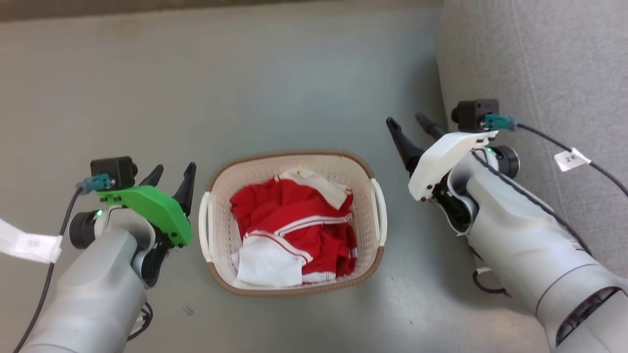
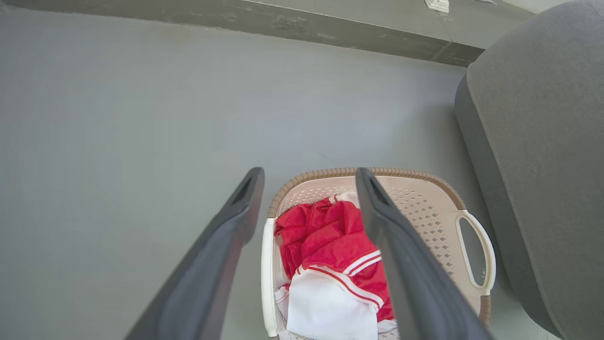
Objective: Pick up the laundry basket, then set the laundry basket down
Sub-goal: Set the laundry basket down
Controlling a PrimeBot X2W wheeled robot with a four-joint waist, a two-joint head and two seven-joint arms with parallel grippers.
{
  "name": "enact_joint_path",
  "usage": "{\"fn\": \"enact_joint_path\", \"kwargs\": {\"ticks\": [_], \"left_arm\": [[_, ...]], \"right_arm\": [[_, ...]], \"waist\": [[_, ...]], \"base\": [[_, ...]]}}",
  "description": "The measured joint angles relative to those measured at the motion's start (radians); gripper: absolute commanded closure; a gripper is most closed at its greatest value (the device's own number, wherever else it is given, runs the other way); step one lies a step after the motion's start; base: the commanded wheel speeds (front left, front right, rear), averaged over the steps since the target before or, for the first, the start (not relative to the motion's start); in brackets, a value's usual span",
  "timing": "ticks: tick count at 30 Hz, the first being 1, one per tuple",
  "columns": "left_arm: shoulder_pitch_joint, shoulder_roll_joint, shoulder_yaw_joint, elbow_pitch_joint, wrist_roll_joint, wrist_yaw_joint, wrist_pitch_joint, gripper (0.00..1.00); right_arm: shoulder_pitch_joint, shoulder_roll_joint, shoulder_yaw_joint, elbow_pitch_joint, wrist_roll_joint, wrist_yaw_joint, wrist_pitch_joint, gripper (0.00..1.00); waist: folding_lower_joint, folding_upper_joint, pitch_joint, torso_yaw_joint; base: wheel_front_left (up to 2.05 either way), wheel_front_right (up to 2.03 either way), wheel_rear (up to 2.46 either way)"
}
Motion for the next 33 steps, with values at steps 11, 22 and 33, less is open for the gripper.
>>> {"fn": "enact_joint_path", "kwargs": {"ticks": [11, 22, 33], "left_arm": [[0.060, 0.018, 0.093, -0.093, 0.061, 0.000, 0.000, 0.00], [0.164, 0.039, 0.233, -0.214, 0.131, 0.014, 0.000, 0.00], [0.254, 0.045, 0.373, -0.414, 0.292, 0.072, 0.000, 0.00]], "right_arm": [[0.123, -0.062, -0.106, -0.109, -0.058, -0.012, 0.000, 0.00], [0.244, -0.107, -0.238, -0.286, -0.143, -0.057, 0.000, 0.00], [0.372, -0.141, -0.401, -0.508, -0.256, -0.118, -0.001, 0.00]], "waist": [[0.0000, 0.0000, -0.158, 0.013], [0.0000, 0.0000, -0.305, 0.032], [-0.0001, 0.0000, -0.351, 0.064]], "base": [[0.00, 0.00, 0.00], [0.00, 0.00, 0.00], [0.00, 0.00, 0.00]]}}
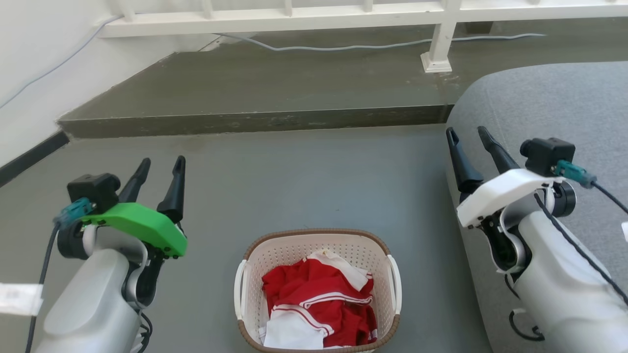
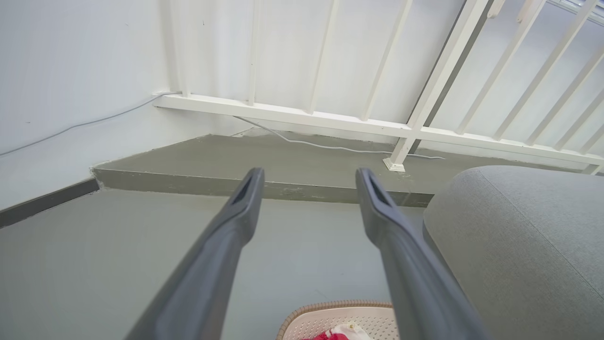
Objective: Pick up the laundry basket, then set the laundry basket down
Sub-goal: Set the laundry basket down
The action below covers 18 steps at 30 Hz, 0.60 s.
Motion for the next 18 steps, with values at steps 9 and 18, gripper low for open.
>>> {"fn": "enact_joint_path", "kwargs": {"ticks": [9, 18], "left_arm": [[0.114, -0.008, 0.111, -0.138, 0.086, 0.021, -0.003, 0.00], [0.200, -0.023, 0.165, -0.208, 0.150, 0.026, -0.003, 0.00]], "right_arm": [[0.115, 0.026, -0.049, -0.114, -0.090, -0.018, 0.000, 0.00], [0.169, 0.026, -0.094, -0.179, -0.152, -0.034, 0.000, 0.00]], "waist": [[0.0000, 0.0000, 0.003, 0.016], [0.0000, 0.0000, 0.003, 0.021]], "base": [[0.00, 0.00, 0.00], [0.00, 0.00, 0.00]]}}
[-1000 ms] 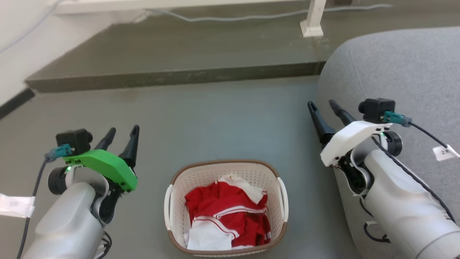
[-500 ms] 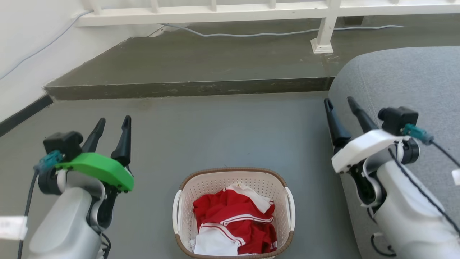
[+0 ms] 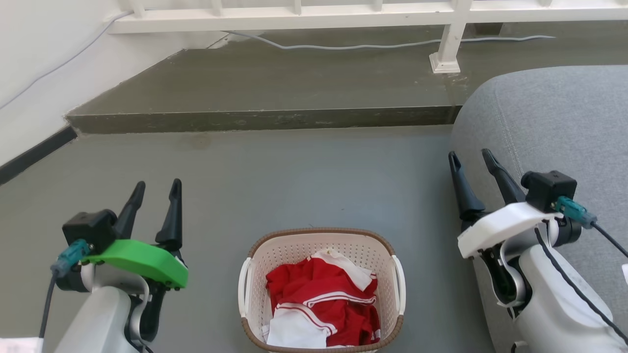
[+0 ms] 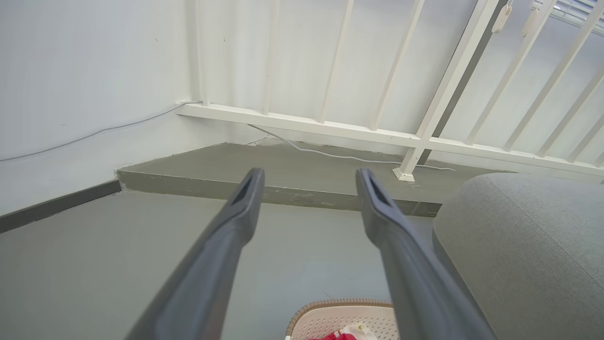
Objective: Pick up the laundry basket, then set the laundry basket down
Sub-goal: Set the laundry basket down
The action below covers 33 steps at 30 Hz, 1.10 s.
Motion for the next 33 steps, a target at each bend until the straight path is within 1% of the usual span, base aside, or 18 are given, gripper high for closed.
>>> {"fn": "enact_joint_path", "kwargs": {"ticks": [4, 12, 18, 23, 33], "left_arm": [[0.030, -0.017, 0.014, -0.026, 0.016, 0.000, 0.000, 0.00], [0.081, -0.032, 0.042, -0.056, 0.060, -0.001, 0.000, 0.00], [0.105, -0.049, 0.063, -0.075, 0.078, -0.011, 0.000, 0.00], [0.117, -0.055, 0.073, -0.086, 0.110, -0.020, 0.000, 0.00], [0.135, -0.076, 0.099, -0.095, 0.127, -0.037, 0.000, 0.00]], "right_arm": [[0.030, 0.002, -0.017, -0.017, -0.020, -0.001, 0.000, 0.00], [0.067, 0.018, -0.035, -0.043, -0.044, 0.001, 0.000, 0.00], [0.094, 0.030, -0.053, -0.050, -0.069, 0.002, 0.000, 0.00], [0.105, 0.034, -0.067, -0.058, -0.079, 0.011, 0.000, 0.00], [0.117, 0.046, -0.093, -0.069, -0.095, 0.022, 0.000, 0.00]], "waist": [[0.0000, 0.0000, -0.002, 0.001], [0.0000, 0.0000, -0.003, -0.004], [0.0000, 0.0000, -0.008, -0.010], [0.0000, 0.0000, -0.010, -0.012], [0.0000, 0.0000, -0.007, -0.011]], "base": [[0.00, 0.00, 0.00], [0.00, 0.00, 0.00], [0.00, 0.00, 0.00], [0.00, 0.00, 0.00], [0.00, 0.00, 0.00]]}}
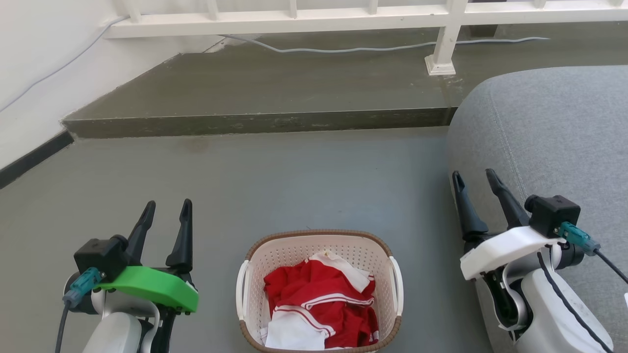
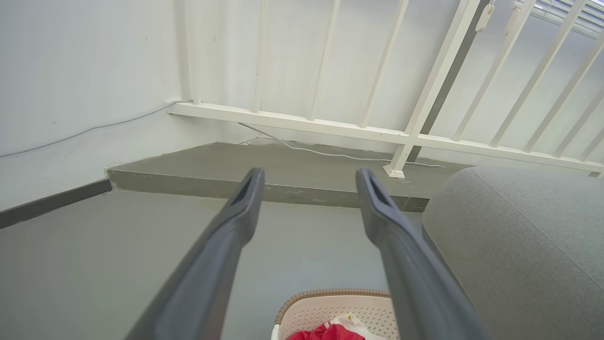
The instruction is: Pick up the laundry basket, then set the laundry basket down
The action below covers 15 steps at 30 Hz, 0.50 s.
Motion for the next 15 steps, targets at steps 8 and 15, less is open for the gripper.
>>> {"fn": "enact_joint_path", "kwargs": {"ticks": [8, 15], "left_arm": [[0.018, -0.009, 0.015, -0.009, 0.018, -0.009, 0.000, 0.00], [0.020, -0.025, 0.029, -0.009, 0.039, -0.018, 0.000, 0.00]], "right_arm": [[0.016, 0.012, -0.018, -0.002, -0.018, 0.016, 0.000, 0.00], [0.017, 0.021, -0.028, -0.001, -0.035, 0.026, 0.000, 0.00]], "waist": [[0.0000, 0.0000, -0.001, 0.000], [0.0000, 0.0000, -0.001, -0.001]], "base": [[0.00, 0.00, 0.00], [0.00, 0.00, 0.00]]}}
